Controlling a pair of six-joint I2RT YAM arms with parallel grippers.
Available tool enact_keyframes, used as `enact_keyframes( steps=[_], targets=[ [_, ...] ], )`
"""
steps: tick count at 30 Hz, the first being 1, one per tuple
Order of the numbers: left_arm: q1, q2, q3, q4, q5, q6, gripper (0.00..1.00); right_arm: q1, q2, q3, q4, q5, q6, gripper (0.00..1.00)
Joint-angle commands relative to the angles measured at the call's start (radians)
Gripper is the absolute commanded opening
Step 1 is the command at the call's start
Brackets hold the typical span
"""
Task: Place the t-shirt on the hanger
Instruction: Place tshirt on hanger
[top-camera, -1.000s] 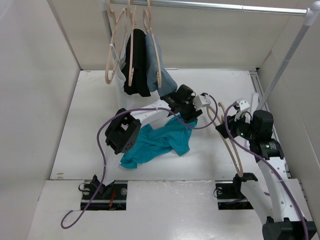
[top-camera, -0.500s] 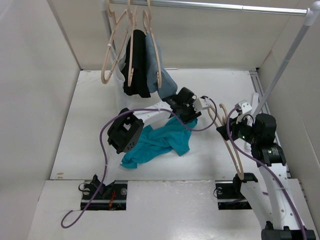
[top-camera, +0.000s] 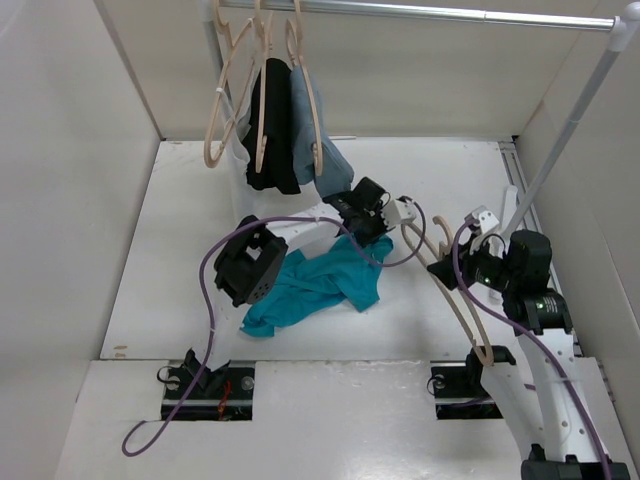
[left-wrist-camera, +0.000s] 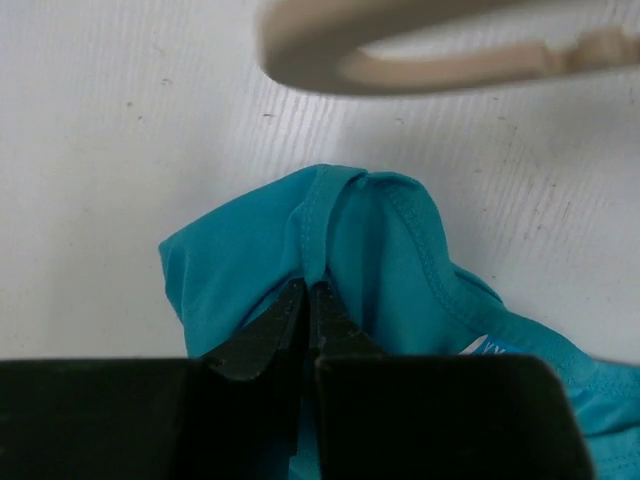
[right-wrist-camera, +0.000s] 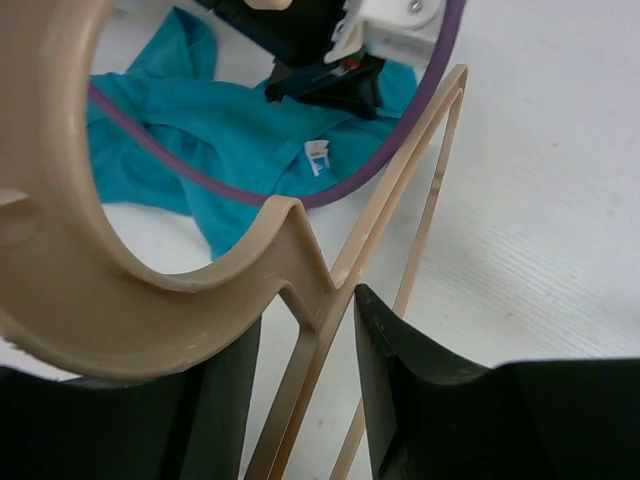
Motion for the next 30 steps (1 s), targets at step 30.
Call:
enact_keyframes(
  steps=[30],
  targets=[
    [0.062,-0.201,0.171,-0.179,0.253,-0.255,0.0,-0.002,0.058,-0.174,0.457,-0.207,0.283,0.0]
  ],
)
